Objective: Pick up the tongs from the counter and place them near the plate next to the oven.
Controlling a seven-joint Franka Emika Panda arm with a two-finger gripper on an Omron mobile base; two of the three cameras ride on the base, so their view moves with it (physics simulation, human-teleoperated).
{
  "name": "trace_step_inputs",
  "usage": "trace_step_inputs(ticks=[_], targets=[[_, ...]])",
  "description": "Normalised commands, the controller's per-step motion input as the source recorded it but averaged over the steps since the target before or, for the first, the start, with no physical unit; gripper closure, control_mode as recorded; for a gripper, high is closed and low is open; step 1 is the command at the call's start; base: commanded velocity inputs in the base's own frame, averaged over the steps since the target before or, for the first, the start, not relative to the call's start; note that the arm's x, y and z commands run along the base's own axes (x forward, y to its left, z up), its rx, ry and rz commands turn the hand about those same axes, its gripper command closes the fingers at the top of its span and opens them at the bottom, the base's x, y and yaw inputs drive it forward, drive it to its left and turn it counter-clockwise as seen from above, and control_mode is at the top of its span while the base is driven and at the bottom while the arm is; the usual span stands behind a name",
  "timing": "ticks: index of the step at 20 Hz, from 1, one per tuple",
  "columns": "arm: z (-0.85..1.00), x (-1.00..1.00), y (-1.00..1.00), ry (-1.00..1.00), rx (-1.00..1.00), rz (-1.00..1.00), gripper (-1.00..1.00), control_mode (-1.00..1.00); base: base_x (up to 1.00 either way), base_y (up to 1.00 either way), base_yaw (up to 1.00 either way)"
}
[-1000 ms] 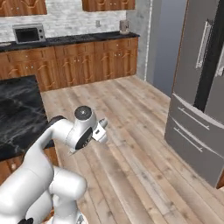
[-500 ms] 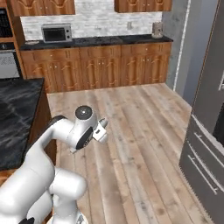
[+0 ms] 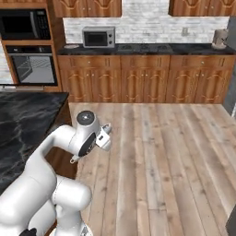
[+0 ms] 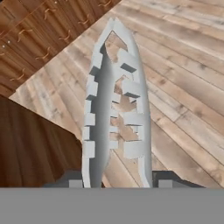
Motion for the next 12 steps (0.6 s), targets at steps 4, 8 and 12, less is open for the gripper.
trace_step_inputs(ticks=[4, 8, 12], targets=[[0.00, 0.00, 0.00, 0.00, 0.00, 0.00, 1.00, 1.00, 1.00, -0.54, 0.24], [0.00, 0.00, 0.00, 0.00, 0.00, 0.00, 1.00, 1.00, 1.00, -0.31, 0.24], [0.00, 0.00, 0.00, 0.00, 0.00, 0.00, 1.00, 1.00, 1.00, -0.07, 0.28]])
